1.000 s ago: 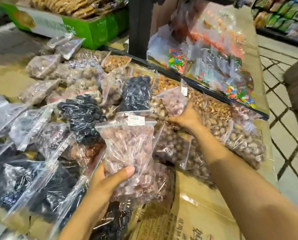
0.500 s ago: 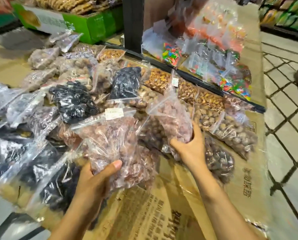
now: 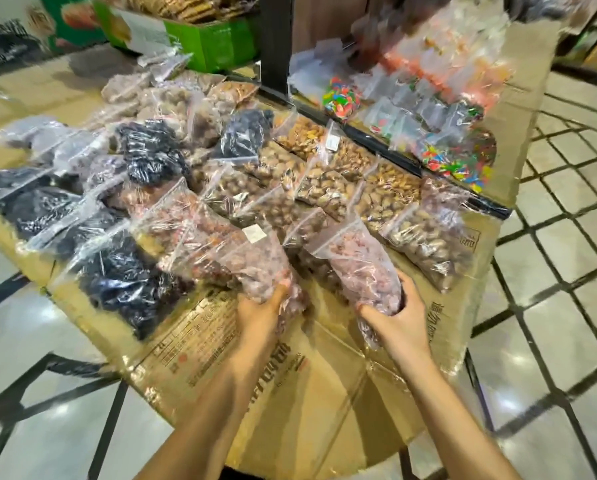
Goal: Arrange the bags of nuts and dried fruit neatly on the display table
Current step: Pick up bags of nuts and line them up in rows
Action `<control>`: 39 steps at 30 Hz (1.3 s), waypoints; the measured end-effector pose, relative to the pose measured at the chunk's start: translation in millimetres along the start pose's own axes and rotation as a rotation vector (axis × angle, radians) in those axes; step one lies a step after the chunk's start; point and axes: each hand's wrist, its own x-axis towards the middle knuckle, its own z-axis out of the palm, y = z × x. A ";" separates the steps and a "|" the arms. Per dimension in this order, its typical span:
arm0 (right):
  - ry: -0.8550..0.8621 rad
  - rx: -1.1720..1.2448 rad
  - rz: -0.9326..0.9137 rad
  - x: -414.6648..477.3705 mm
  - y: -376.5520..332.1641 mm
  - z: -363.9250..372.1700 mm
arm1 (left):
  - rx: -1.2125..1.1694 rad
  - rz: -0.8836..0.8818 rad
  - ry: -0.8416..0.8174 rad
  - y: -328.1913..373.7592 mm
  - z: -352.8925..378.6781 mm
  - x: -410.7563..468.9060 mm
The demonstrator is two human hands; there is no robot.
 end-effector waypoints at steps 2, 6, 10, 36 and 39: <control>-0.006 0.012 0.006 -3.1 4.9 -1.9 | 0.114 -0.038 -0.001 -0.6 -1.6 -2.2; -0.015 0.048 0.030 -11.7 13.3 4.6 | 0.150 -0.089 -0.074 4.5 -24.0 1.8; -0.053 0.052 0.031 -19.4 15.8 13.0 | 0.091 -0.125 -0.167 12.7 -31.6 9.1; -0.136 -0.182 -0.221 -11.2 2.8 37.3 | 0.144 -0.155 0.024 8.2 -63.1 -16.9; -0.308 -0.513 -0.197 -11.2 19.7 60.9 | 0.037 -0.224 0.148 -7.8 -79.1 -20.0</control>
